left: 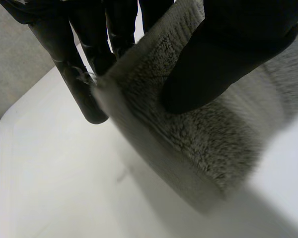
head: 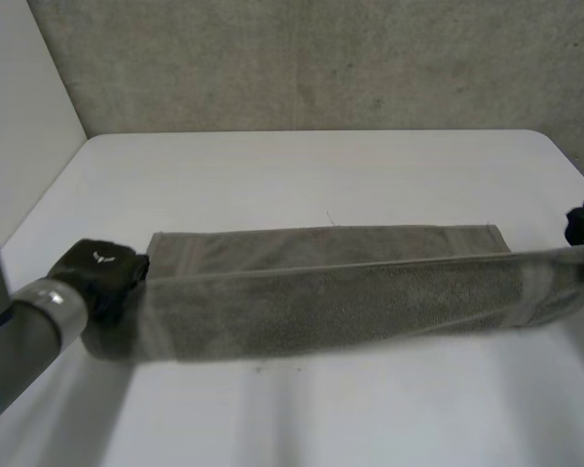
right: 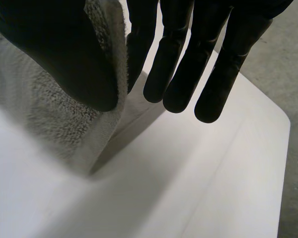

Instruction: Fold the towel.

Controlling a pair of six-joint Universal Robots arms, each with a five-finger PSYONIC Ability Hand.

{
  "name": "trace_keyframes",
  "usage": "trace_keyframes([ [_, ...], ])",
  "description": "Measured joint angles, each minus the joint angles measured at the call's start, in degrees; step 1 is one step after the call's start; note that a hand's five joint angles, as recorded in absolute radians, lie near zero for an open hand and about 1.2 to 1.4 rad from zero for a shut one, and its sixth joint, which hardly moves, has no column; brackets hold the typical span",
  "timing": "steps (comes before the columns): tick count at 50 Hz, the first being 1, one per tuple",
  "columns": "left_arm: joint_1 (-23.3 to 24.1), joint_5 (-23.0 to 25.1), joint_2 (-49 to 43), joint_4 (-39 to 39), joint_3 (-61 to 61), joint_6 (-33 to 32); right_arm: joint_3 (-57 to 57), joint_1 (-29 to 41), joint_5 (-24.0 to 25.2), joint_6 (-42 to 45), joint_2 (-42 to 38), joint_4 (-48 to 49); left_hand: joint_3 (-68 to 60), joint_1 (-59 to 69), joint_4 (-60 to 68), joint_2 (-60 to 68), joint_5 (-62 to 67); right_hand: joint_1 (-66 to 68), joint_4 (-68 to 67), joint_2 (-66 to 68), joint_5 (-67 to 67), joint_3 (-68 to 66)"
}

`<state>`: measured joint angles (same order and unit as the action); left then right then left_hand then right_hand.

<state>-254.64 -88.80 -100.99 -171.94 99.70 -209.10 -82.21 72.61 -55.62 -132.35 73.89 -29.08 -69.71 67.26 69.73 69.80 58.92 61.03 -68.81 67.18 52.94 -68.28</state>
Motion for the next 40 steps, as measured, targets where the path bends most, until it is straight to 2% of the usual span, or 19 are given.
trace_keyframes([
  [7,0.4,0.0,-13.3,-7.5,-10.2,-0.4,9.6,10.6,-12.3,-6.2,-12.0,8.7,0.0,0.7,0.0,0.0,0.2,0.0,0.0,0.0,0.0,0.0],
  [8,0.4,0.0,-13.3,-7.5,-10.2,-0.4,9.6,10.6,-12.3,-6.2,-12.0,8.7,0.0,0.7,0.0,0.0,0.2,0.0,0.0,0.0,0.0,0.0],
  [11,0.6,0.0,-20.2,-12.3,-16.8,-1.4,13.6,14.7,-17.7,-9.5,-18.1,15.6,0.0,0.8,0.0,0.0,0.3,0.0,0.0,0.0,0.0,0.0],
  [19,0.7,0.3,-29.9,-22.0,-25.5,-3.7,18.3,18.2,-21.2,-16.7,-25.5,27.4,0.0,0.8,0.0,0.0,0.4,0.0,0.0,0.0,0.0,0.0],
  [27,0.8,2.2,-36.4,-26.4,-30.3,-4.7,22.3,20.3,-24.2,-17.7,-30.0,29.9,0.0,1.1,0.0,0.0,0.4,0.0,0.0,0.0,0.0,0.0],
  [28,0.8,2.5,-37.1,-26.8,-30.7,-4.7,23.0,20.6,-24.6,-17.7,-30.7,30.0,2.6,-0.8,-2.6,-3.7,-1.7,0.0,0.3,-0.1,0.0,0.2],
  [29,0.8,2.7,-37.5,-27.1,-30.9,-4.7,23.5,20.8,-24.8,-17.6,-31.1,30.0,2.6,-0.8,-2.6,-3.7,-1.7,-4.9,5.5,-5.7,-4.2,5.1],
  [30,0.9,2.8,-37.7,-27.3,-31.0,-4.7,23.8,20.9,-25.0,-17.6,-31.4,29.9,13.0,-12.3,-13.0,-13.2,-12.2,-12.5,13.4,-12.6,-11.6,13.0],
  [32,1.0,2.9,-38.1,-28.1,-31.0,-4.7,24.3,21.2,-25.4,-17.5,-31.8,29.9,19.0,-16.9,-19.2,-19.2,-16.9,-28.3,29.5,-30.1,-27.2,29.1],
  [33,1.0,3.0,-38.2,-28.6,-30.9,-4.7,24.4,21.3,-25.6,-17.5,-31.8,29.9,34.4,-34.2,-35.0,-35.0,-33.9,-33.8,35.0,-35.6,-32.8,35.7],
  [34,1.2,3.0,-38.2,-29.5,-30.4,-4.6,24.5,21.6,-26.0,-17.5,-31.8,29.8,45.8,-46.6,-46.7,-46.6,-45.7,-45.7,51.5,-50.5,-46.5,51.5],
  [35,1.3,3.0,-38.1,-30.0,-30.2,-4.6,24.4,21.8,-26.2,-17.6,-31.6,29.7,52.5,-51.3,-52.6,-52.7,-51.1,-45.7,51.5,-50.5,-46.5,51.5],
  [40,1.7,2.7,-34.8,-32.7,-27.0,-4.6,21.5,22.2,-26.6,-17.9,-26.9,29.3,58.9,-55.8,-58.9,-59.0,-56.6,-46.6,55.2,-53.0,-48.3,55.8],
])
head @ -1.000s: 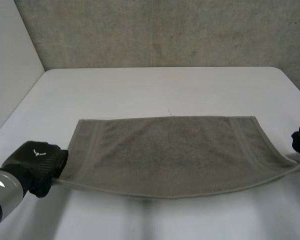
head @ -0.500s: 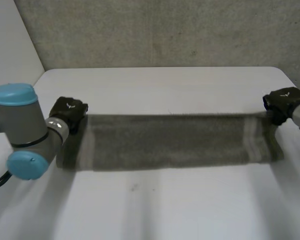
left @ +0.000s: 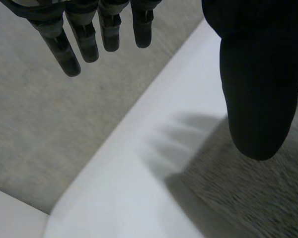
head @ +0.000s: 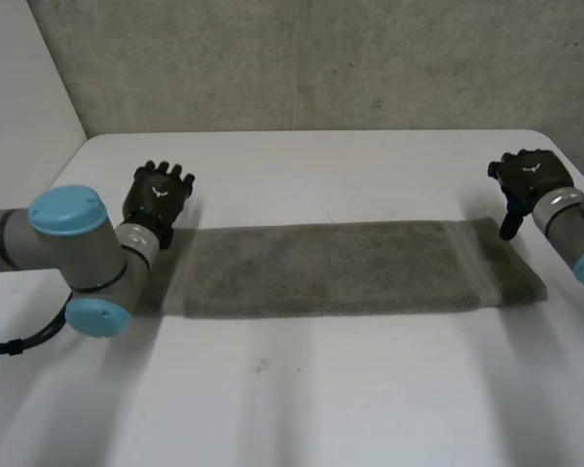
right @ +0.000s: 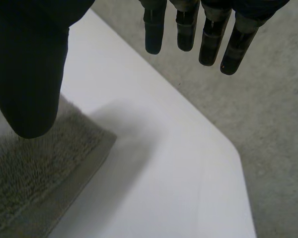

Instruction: Fold the towel.

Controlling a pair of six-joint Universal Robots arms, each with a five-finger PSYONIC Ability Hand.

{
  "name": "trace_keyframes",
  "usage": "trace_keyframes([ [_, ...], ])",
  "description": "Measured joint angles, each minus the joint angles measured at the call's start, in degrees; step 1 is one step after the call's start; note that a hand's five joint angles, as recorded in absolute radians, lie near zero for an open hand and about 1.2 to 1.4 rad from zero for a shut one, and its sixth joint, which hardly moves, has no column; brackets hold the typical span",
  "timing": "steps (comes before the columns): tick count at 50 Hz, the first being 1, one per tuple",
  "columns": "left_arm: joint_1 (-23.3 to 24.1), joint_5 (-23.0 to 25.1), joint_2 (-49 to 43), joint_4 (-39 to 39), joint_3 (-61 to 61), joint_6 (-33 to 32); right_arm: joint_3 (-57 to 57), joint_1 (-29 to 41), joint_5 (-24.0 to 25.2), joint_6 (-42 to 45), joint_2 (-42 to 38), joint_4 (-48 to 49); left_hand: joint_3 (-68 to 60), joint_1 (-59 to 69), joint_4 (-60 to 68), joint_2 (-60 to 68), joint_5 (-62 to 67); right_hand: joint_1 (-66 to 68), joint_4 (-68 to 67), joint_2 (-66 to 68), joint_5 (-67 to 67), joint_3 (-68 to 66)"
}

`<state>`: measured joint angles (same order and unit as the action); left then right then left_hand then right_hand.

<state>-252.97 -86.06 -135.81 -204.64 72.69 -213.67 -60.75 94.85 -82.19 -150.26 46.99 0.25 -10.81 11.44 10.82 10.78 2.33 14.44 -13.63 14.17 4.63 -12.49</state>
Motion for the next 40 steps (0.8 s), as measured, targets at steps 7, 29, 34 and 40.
trace_keyframes([
  [7,0.1,-0.6,9.9,-0.9,7.8,0.4,-9.0,-0.2,1.5,0.0,10.7,-0.1,1.0,-0.7,-0.8,-0.9,-0.5,0.0,0.0,0.0,0.0,0.0],
  [29,0.1,-0.4,36.2,5.6,34.3,22.7,-39.9,-14.3,23.9,5.9,27.1,3.4,1.2,-1.2,-1.1,-1.2,-0.5,12.2,-13.2,11.4,10.8,-14.2],
  [34,-0.2,-0.4,36.0,8.2,34.2,26.9,-41.3,-15.4,24.4,6.3,24.0,7.4,1.2,-1.2,-1.1,-1.2,-0.5,19.7,-20.5,19.6,17.8,-21.8],
  [40,-0.6,-0.5,35.5,8.8,34.3,27.7,-41.5,-15.7,24.4,6.4,19.8,11.3,1.2,-1.2,-1.1,-1.3,-0.5,19.7,-20.9,19.7,18.2,-22.1],
])
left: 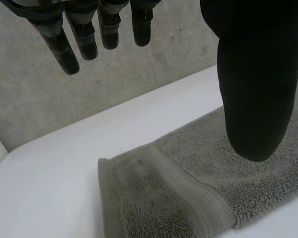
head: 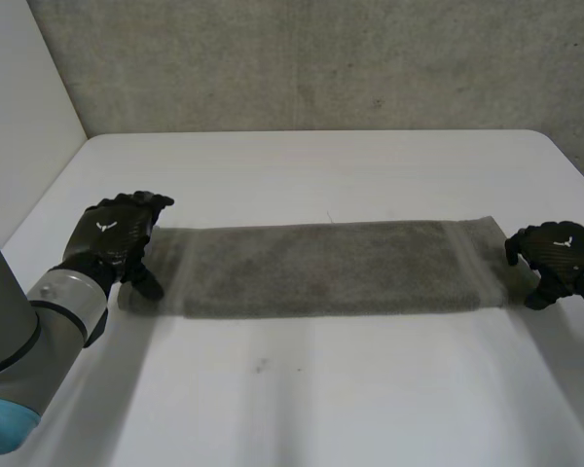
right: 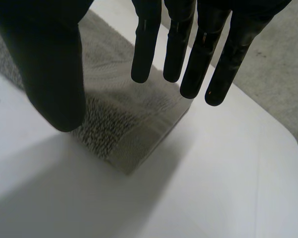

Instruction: Fold the towel.

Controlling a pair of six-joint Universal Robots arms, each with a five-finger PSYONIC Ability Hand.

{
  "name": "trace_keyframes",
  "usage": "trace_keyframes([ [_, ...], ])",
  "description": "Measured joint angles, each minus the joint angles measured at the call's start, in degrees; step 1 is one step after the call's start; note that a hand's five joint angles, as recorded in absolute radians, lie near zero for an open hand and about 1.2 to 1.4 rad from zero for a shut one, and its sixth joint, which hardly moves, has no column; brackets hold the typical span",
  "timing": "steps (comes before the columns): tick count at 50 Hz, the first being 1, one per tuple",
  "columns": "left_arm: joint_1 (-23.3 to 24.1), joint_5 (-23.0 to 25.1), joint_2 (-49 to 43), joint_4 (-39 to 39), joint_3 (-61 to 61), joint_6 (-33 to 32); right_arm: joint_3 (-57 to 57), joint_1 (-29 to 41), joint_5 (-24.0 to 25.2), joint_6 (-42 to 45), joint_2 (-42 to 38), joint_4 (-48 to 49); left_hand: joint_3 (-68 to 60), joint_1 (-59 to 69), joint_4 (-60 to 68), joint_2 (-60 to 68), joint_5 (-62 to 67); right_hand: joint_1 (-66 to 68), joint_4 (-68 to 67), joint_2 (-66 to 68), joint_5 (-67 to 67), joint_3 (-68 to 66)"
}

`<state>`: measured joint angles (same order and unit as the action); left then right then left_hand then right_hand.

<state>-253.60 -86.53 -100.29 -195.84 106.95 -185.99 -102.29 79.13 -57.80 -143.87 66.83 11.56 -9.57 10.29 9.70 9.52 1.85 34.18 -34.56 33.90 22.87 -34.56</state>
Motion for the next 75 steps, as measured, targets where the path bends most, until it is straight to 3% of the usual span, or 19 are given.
trace_keyframes([
  [13,0.2,0.1,0.0,-0.1,1.1,-0.3,0.3,0.0,0.1,1.7,-5.3,4.3,0.0,0.0,0.0,0.0,0.0,4.4,-3.7,3.9,3.1,-3.9],
  [23,0.4,0.0,0.0,-0.2,1.2,-0.3,1.3,-0.1,0.0,2.5,-7.6,6.4,0.0,0.0,0.0,0.0,0.0,26.0,-32.3,32.7,29.0,-32.2],
  [31,0.5,0.0,0.0,-0.1,1.2,-0.3,2.7,-2.4,-0.9,2.6,-7.4,6.7,0.0,0.0,0.0,0.0,0.0,26.0,-33.9,33.2,29.2,-33.4],
  [41,0.4,0.0,0.6,0.0,1.6,-0.3,7.5,-12.1,-5.3,6.3,-4.9,4.3,0.0,0.0,0.0,0.0,0.0,26.0,-34.0,33.2,29.2,-33.4],
  [48,0.3,0.0,1.4,0.0,1.5,-0.3,11.2,-10.3,-7.7,8.9,-2.4,1.9,0.0,0.0,0.0,0.0,0.0,26.0,-34.0,33.2,29.7,-33.5],
  [49,0.3,0.0,2.2,0.1,1.2,-0.3,13.8,-3.6,-9.5,6.9,0.8,1.3,0.0,0.0,0.0,0.0,0.0,26.0,-34.0,33.2,29.7,-33.5],
  [52,0.3,0.0,2.9,0.3,0.9,-0.3,15.0,1.1,-10.1,5.0,2.3,1.3,0.0,0.0,0.0,0.0,0.0,26.0,-34.1,33.2,29.7,-33.6],
  [54,0.3,0.0,3.9,0.7,0.4,-0.3,16.4,9.0,-10.6,2.7,3.6,1.4,0.0,0.0,0.0,0.0,0.0,26.0,-34.1,33.2,29.7,-34.0],
  [55,0.3,0.0,3.9,0.7,0.4,-0.3,16.4,9.0,-10.6,2.7,3.6,1.4,0.0,0.0,0.0,0.0,0.0,26.0,-34.1,33.2,29.7,-34.0],
  [56,0.4,-0.1,4.6,1.3,-0.1,-0.3,17.2,14.8,-10.7,1.7,3.6,1.6,0.0,0.0,0.0,0.0,0.0,26.0,-34.1,33.2,29.8,-34.0],
  [64,0.7,-0.3,5.6,3.3,-2.1,-0.3,19.4,37.8,-10.6,0.9,-2.2,3.5,0.0,0.0,0.0,0.0,0.0,26.0,-34.1,33.2,30.1,-34.0],
  [72,1.0,-0.3,4.2,3.2,-3.7,-0.1,21.7,51.9,-10.8,0.5,-13.2,4.4,0.0,0.0,-0.1,0.0,0.0,26.0,-34.1,33.2,30.1,-34.0],
  [75,1.4,-0.3,3.0,3.1,-4.5,-0.1,22.0,53.6,-10.8,0.2,-15.2,4.3,0.0,0.0,-0.1,0.0,0.0,26.0,-34.0,33.2,30.1,-33.9],
])
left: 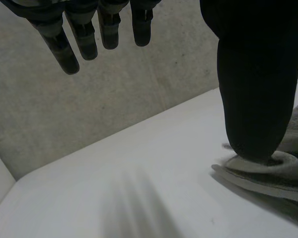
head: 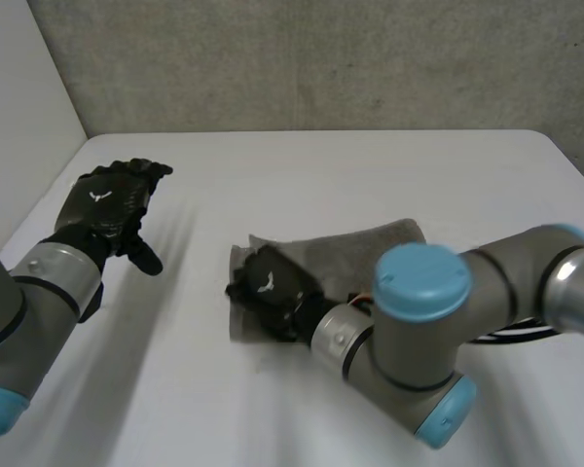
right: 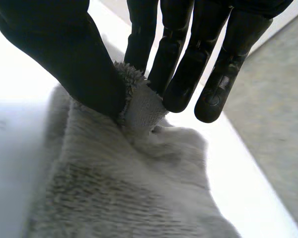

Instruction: Fold the towel.

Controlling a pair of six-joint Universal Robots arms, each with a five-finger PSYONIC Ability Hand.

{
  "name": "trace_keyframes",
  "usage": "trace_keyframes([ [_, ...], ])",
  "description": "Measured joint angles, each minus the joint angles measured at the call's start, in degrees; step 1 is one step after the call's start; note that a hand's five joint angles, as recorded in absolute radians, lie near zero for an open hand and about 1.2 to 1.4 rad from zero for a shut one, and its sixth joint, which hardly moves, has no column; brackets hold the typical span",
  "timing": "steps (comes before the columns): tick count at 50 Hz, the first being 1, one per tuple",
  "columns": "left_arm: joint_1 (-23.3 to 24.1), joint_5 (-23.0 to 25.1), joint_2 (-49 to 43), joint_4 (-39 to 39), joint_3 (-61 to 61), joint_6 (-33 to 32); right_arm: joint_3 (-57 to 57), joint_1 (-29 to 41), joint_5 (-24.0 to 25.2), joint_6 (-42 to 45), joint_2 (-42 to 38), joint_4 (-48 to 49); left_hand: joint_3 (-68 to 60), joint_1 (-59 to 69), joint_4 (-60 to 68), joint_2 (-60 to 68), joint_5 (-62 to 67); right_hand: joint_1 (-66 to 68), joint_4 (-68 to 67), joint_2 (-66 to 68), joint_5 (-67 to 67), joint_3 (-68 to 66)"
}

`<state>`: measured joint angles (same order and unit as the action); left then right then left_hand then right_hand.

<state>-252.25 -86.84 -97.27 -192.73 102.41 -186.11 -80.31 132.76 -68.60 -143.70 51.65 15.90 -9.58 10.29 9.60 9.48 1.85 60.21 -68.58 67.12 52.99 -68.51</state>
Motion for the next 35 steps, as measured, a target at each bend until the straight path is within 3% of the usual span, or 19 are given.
trace_keyframes([
  [4,0.7,0.0,-2.0,-0.1,-1.6,0.0,0.0,0.8,-0.2,-1.2,-0.6,-0.2,0.0,0.0,0.0,0.0,0.0,-3.3,5.7,-5.1,-3.8,5.6],
  [5,1.5,0.0,-3.4,-0.2,-3.0,0.0,-0.2,0.7,-0.4,-2.9,0.5,-0.4,0.0,0.0,0.0,0.0,0.0,-29.9,35.5,-35.6,-30.4,36.4],
  [6,2.0,0.0,-4.3,-0.2,-4.0,0.0,-0.3,0.4,-0.4,-3.9,1.1,-0.5,0.0,0.0,0.0,0.0,0.0,-39.8,46.0,-45.0,-40.7,45.9],
  [9,3.6,0.0,-6.2,-0.2,-6.3,0.0,-1.0,-1.6,-0.6,-7.6,3.8,-0.9,0.0,0.0,0.0,0.0,0.0,-45.9,54.8,-52.9,-48.4,55.3],
  [19,13.6,-2.1,-17.5,-0.1,-17.3,-0.1,-9.1,-16.9,0.0,-21.0,15.3,-6.4,0.0,0.0,0.0,0.0,0.0,-45.9,55.0,-53.2,-48.6,56.1],
  [28,18.3,-6.8,-27.2,-0.1,-21.7,-0.6,-20.7,-29.0,1.8,-15.6,17.5,-8.6,0.0,-0.1,0.0,0.0,0.0,-45.9,55.0,-53.2,-48.6,56.1],
  [31,18.5,-8.0,-28.9,0.0,-21.6,-0.6,-23.0,-30.9,2.5,-12.8,17.3,-8.5,0.0,-0.1,0.0,0.0,0.0,-43.3,51.1,-50.2,-44.9,50.5],
  [32,18.5,-8.8,-29.9,0.1,-21.2,-0.7,-24.7,-32.4,3.3,-9.9,16.6,-8.2,0.0,-0.1,0.0,0.0,0.0,-28.5,37.6,-36.7,-32.7,37.4],
  [35,18.5,-9.4,-30.2,0.3,-20.5,-0.7,-25.4,-33.1,3.6,-7.9,16.0,-7.8,0.0,-0.1,0.0,0.0,0.0,-18.8,27.6,-25.6,-23.1,27.4],
])
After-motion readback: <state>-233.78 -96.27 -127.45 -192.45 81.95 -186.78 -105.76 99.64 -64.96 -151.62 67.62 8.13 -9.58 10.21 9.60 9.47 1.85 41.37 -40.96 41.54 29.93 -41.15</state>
